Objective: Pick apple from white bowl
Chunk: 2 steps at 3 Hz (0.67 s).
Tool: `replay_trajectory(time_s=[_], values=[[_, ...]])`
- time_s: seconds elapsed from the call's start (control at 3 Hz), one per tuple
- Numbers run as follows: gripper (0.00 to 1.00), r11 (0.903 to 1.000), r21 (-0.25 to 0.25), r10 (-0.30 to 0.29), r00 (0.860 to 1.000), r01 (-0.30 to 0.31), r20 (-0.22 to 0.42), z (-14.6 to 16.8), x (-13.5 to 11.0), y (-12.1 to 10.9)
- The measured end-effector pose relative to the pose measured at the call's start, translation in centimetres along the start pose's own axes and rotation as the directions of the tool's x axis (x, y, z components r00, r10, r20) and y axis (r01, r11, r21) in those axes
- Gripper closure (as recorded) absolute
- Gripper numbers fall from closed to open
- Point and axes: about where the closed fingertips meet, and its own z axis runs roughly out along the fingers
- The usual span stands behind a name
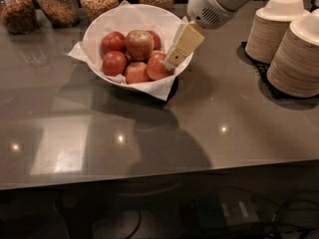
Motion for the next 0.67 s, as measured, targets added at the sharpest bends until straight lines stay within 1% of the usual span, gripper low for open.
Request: replay_trajectory(time_s=[0.67], values=[[0.0,0.9986,-0.053,0.013,0.997,-0.009,0.082,4.1,-2.6,-0.1]])
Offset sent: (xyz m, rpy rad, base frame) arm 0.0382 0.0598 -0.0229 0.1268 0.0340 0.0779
